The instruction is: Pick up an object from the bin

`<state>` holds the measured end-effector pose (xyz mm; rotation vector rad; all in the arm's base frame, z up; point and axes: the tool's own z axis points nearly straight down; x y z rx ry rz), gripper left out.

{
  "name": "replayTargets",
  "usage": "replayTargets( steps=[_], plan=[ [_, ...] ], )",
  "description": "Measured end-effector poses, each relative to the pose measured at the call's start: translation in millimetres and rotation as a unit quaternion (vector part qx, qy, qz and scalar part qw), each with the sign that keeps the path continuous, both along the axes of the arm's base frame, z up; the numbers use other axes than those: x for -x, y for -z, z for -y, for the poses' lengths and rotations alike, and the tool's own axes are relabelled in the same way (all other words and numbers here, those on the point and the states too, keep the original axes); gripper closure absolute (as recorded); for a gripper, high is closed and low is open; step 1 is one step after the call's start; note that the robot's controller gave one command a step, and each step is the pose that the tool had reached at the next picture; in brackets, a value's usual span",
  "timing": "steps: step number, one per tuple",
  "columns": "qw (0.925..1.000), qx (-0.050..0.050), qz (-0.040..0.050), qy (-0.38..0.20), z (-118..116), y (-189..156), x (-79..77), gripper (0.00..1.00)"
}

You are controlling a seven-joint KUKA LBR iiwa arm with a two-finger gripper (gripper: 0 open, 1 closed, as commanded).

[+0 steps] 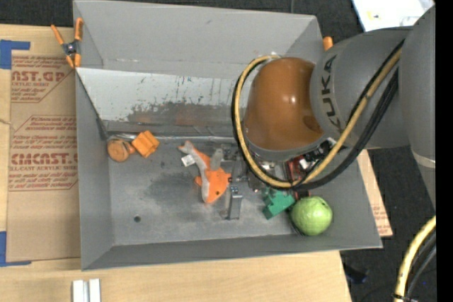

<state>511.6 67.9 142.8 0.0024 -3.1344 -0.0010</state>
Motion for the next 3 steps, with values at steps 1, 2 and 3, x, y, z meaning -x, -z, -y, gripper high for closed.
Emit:
replayTargets(
  steps=[1, 2, 3],
  plan=[
    [1.0, 0.0, 0.0038, 0.0, 0.3, -3.9, -2.1, 0.0],
    [0.9981, 0.0, 0.0043, -0.062, 56.4, 35.1, 8.2, 0.0],
    [0.9992, -0.001, 0.0061, 0.039, 24.1, 49.4, -33.9, 0.0]
  ],
)
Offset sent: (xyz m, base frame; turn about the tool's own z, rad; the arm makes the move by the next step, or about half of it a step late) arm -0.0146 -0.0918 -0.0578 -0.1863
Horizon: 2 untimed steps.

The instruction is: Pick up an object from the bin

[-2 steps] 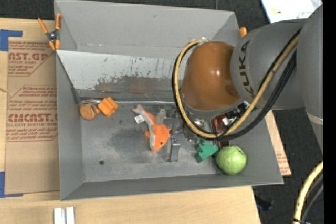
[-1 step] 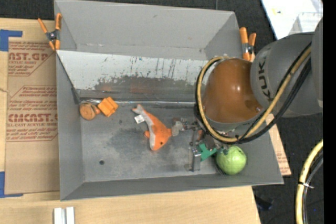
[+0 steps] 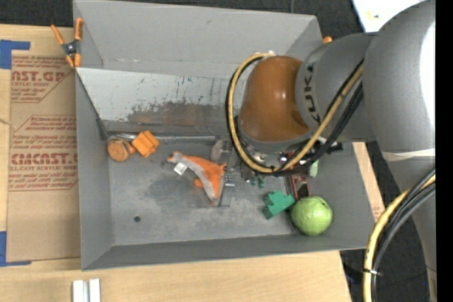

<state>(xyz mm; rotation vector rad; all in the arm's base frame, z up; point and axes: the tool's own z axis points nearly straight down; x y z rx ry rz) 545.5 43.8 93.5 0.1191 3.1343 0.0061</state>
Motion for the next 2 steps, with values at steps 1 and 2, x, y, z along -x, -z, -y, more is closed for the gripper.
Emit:
replayTargets(
  steps=[1, 2],
  plan=[
    [0.9999, 0.002, -0.0033, 0.011, -4.9, -20.1, 16.9, 0.0],
    [0.9976, 0.001, 0.0001, -0.07, -15.4, -5.1, 5.5, 0.0]
  ],
)
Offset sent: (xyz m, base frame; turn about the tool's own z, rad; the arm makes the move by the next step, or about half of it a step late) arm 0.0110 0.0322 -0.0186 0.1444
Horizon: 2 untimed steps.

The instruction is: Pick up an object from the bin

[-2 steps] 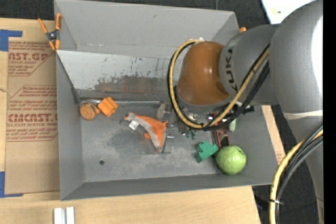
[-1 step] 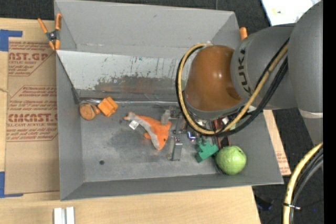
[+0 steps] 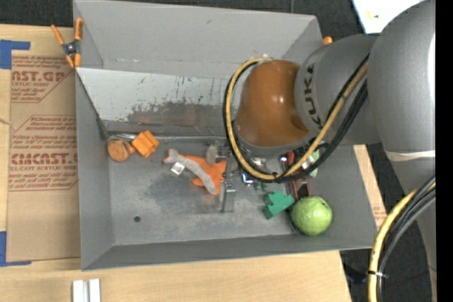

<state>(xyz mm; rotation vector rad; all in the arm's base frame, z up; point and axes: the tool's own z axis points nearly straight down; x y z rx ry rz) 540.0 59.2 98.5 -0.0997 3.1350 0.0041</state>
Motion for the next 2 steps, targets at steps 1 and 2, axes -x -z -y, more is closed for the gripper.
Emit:
replayTargets(
  steps=[1, 2],
  plan=[
    [0.992, 0.0, 0.0027, 0.126, 5.1, 2.7, -5.3, 1.0],
    [0.992, 0.0, 0.0027, 0.126, 5.1, 2.7, -5.3, 1.0]
  ],
)
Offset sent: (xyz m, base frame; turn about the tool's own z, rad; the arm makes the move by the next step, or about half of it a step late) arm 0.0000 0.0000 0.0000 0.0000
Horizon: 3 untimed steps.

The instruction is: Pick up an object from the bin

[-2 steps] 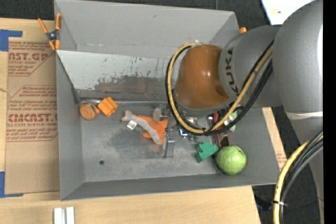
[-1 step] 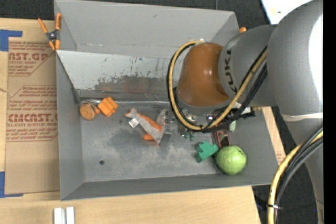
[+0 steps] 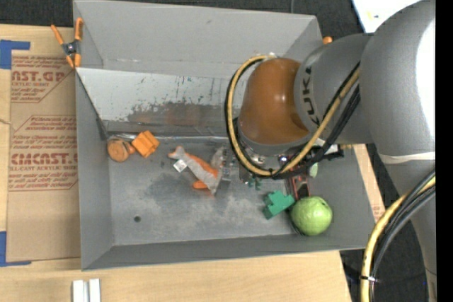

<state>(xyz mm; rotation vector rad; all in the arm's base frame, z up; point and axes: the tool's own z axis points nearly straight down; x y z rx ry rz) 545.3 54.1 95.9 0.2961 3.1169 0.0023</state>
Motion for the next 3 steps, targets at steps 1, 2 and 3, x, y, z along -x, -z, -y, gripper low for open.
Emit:
replayTargets(
  steps=[1, 2, 3],
  plan=[
    [0.9998, 0.0, 0.009, -0.019, -21.3, 21.4, 22.3, 1.0],
    [0.9889, 0.001, 0.0076, -0.148, 50.4, 21.8, -21.7, 1.0],
    [0.9945, 0.002, 0.0103, -0.104, 42.3, 21.2, -17.3, 1.0]
  ],
)
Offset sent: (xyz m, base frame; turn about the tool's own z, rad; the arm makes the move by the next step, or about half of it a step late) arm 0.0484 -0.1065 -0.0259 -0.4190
